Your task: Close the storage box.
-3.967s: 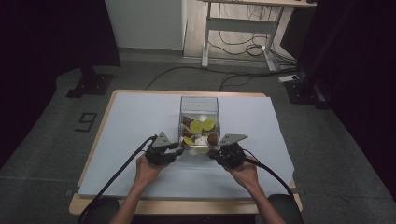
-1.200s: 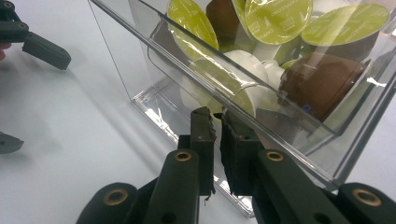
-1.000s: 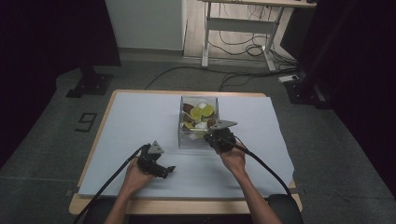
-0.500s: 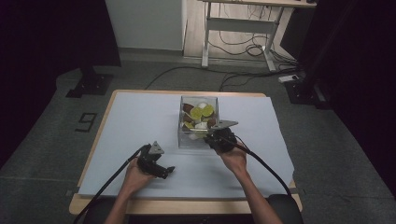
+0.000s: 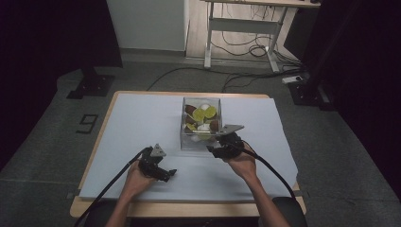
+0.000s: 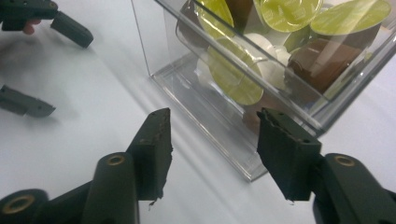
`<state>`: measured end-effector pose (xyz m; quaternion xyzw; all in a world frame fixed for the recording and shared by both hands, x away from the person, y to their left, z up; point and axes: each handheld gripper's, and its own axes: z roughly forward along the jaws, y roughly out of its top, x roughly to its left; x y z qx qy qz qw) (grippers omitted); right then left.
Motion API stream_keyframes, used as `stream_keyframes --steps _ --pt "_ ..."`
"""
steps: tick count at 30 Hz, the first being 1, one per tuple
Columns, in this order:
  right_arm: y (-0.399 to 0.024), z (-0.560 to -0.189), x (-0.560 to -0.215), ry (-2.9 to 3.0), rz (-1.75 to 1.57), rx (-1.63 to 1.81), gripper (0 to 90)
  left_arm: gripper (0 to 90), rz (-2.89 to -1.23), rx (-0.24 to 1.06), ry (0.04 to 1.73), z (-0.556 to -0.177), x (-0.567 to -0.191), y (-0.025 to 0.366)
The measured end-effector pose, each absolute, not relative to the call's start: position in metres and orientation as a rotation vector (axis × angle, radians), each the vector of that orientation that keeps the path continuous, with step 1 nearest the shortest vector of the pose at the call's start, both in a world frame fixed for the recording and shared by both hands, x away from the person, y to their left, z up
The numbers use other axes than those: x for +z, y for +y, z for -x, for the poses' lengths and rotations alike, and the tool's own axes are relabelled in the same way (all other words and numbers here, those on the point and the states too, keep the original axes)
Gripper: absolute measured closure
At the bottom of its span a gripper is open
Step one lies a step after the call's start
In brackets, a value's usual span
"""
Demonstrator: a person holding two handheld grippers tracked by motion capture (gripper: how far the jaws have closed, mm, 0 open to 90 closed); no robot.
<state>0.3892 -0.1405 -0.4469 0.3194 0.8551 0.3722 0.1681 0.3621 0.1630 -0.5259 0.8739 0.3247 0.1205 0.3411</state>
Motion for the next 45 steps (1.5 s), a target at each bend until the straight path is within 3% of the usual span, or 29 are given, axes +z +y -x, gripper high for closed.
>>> stream_keyframes --steps 31,45 --pt "-0.189 -0.376 -0.438 2.388 -0.967 1.025 15.3 0.0 -2.278 0.340 0.868 -0.356 -0.524 0.176" --pt "-0.220 -0.368 -0.441 2.350 -1.021 1.012 12.1 0.0 -2.291 0.341 0.873 -0.355 -0.526 0.179"
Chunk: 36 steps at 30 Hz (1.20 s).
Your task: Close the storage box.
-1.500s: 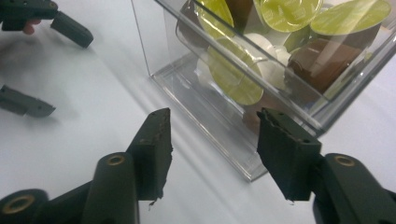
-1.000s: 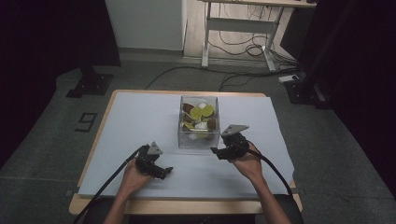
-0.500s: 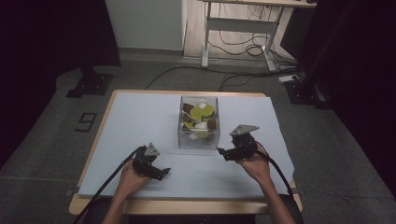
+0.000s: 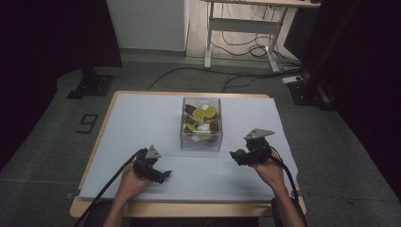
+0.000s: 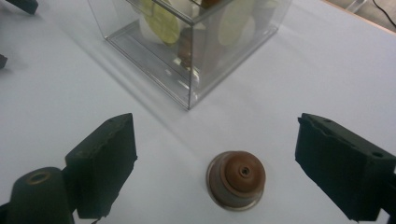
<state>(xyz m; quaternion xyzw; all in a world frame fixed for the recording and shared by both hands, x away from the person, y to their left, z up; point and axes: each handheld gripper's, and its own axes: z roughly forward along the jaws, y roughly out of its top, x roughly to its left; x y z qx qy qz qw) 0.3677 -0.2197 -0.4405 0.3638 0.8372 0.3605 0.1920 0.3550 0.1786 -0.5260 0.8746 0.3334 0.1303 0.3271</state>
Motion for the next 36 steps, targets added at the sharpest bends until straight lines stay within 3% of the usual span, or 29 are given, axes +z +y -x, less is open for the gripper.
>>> stream_keyframes --steps 16,36 --pt "-0.250 -0.361 -0.456 2.312 -1.122 0.956 0.0 0.0 -2.288 0.323 0.881 -0.356 -0.528 0.179" --pt "-0.260 -0.361 -0.485 2.323 -1.173 0.913 0.0 0.0 -2.287 0.321 0.882 -0.356 -0.528 0.179"
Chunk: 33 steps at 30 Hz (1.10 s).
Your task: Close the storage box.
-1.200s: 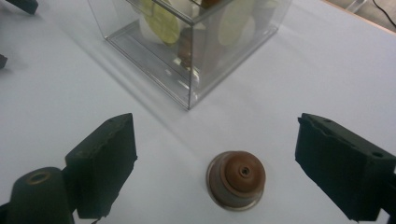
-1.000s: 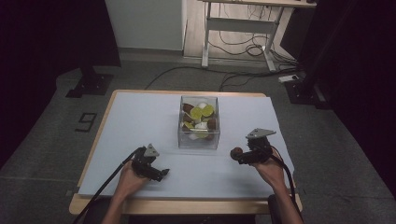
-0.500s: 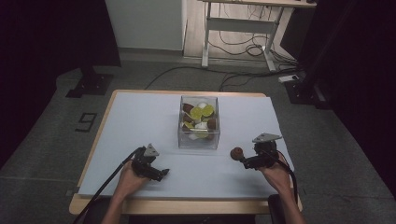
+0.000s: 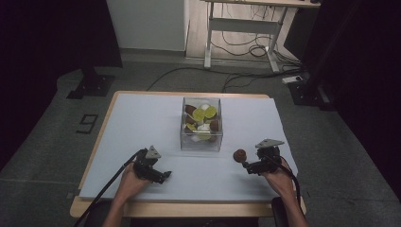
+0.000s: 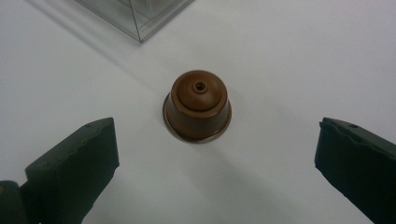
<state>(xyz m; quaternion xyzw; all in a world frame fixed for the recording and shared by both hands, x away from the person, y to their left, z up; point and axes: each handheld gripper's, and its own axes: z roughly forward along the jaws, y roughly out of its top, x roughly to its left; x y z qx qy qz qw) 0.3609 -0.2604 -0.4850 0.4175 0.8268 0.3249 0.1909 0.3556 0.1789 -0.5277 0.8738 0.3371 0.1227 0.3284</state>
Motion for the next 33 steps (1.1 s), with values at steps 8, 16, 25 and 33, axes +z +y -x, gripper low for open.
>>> stream_keyframes --steps 8,16,25,33 --pt "-0.261 -0.363 -0.498 2.349 -1.188 0.878 0.0 0.0 -2.286 0.321 0.884 -0.355 -0.528 0.179" --pt "-0.256 -0.364 -0.510 2.401 -1.180 0.827 0.0 0.0 -2.285 0.320 0.884 -0.356 -0.528 0.179" --pt "-0.252 -0.366 -0.524 2.439 -1.207 0.819 0.0 0.0 -2.284 0.321 0.885 -0.356 -0.528 0.179" --pt "-0.255 -0.363 -0.530 2.392 -1.213 0.904 0.0 0.0 -2.285 0.321 0.884 -0.355 -0.528 0.179"
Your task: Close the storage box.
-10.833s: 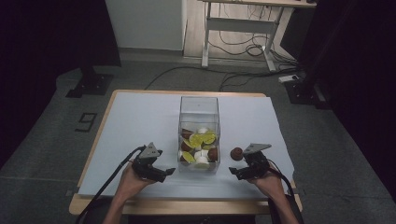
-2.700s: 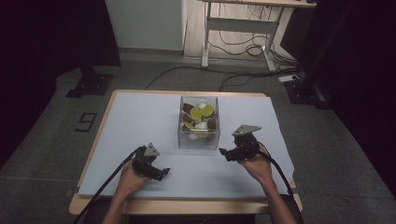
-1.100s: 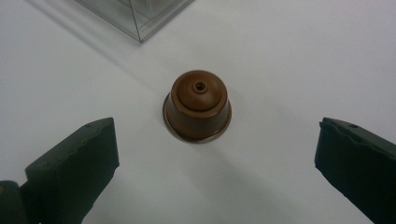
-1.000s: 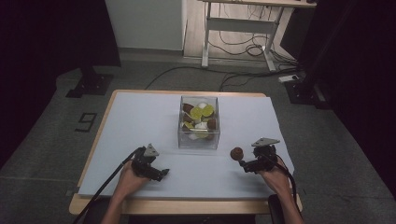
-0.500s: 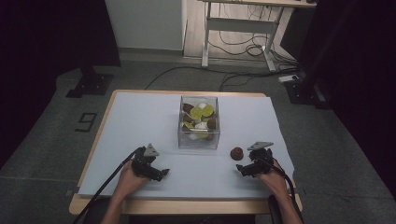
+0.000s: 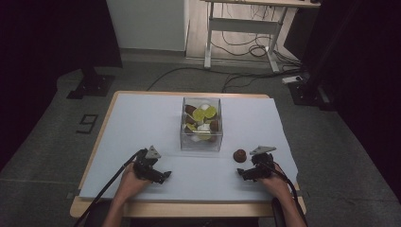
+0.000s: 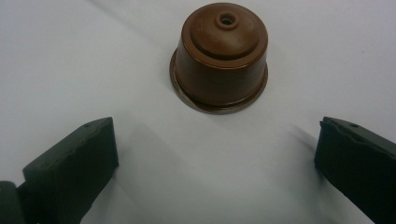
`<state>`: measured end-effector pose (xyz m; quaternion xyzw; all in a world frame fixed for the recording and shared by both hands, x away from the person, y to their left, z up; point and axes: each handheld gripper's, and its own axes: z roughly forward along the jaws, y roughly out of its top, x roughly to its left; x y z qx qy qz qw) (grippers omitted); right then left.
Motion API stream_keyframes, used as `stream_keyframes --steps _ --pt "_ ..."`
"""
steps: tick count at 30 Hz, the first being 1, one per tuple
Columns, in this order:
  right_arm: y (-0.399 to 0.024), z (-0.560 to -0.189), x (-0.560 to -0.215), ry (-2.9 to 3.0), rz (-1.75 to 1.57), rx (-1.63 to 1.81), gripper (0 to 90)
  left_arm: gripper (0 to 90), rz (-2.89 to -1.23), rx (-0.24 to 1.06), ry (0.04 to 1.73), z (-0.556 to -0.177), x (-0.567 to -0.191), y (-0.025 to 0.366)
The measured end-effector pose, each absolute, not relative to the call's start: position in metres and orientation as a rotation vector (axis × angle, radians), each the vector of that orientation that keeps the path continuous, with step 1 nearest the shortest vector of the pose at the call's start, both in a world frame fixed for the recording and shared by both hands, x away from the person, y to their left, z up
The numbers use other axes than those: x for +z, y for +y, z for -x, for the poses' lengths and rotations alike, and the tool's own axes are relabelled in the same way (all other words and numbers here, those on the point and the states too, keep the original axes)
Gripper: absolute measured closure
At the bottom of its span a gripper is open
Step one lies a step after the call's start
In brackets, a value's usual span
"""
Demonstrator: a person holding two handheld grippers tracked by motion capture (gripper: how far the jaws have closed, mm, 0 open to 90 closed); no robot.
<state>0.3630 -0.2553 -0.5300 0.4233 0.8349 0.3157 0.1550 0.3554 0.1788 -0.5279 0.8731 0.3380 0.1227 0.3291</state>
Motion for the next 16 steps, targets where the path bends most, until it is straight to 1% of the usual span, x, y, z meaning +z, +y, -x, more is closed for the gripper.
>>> stream_keyframes --steps 4,16 --pt "-0.2599 -0.3587 -0.5356 2.351 -1.169 0.986 0.0 0.0 -2.285 0.322 0.884 -0.3553 -0.5280 0.1788" --pt "-0.2593 -0.3574 -0.5364 2.346 -1.171 0.987 0.0 0.0 -2.286 0.322 0.884 -0.3547 -0.5283 0.1789"
